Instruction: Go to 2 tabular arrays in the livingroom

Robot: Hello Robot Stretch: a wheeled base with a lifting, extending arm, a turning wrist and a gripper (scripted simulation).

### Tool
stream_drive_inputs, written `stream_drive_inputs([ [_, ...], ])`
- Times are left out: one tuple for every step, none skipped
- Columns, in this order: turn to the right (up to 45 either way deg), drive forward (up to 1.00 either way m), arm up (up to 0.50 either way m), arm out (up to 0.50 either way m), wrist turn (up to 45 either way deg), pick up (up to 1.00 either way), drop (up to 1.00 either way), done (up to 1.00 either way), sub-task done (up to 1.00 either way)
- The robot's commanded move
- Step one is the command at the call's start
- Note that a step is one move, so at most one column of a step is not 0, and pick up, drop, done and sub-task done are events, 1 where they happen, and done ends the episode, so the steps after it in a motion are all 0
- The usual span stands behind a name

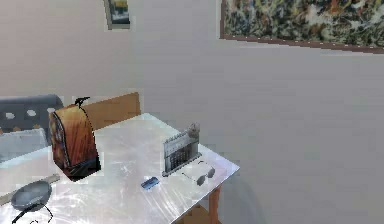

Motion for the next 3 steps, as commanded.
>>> stream_drive_inputs([
  [0.0, 0.00, 0.00, 0.00, 0.0, 0.00, 0.00, 0.00, 1.00],
  [-45.0, 0.00, 0.00, 0.00, 0.0, 0.00, 0.00, 0.00, 0.00],
  [-45.0, 0.00, 0.00, 0.00, 0.0, 0.00, 0.00, 0.00, 0.00],
])
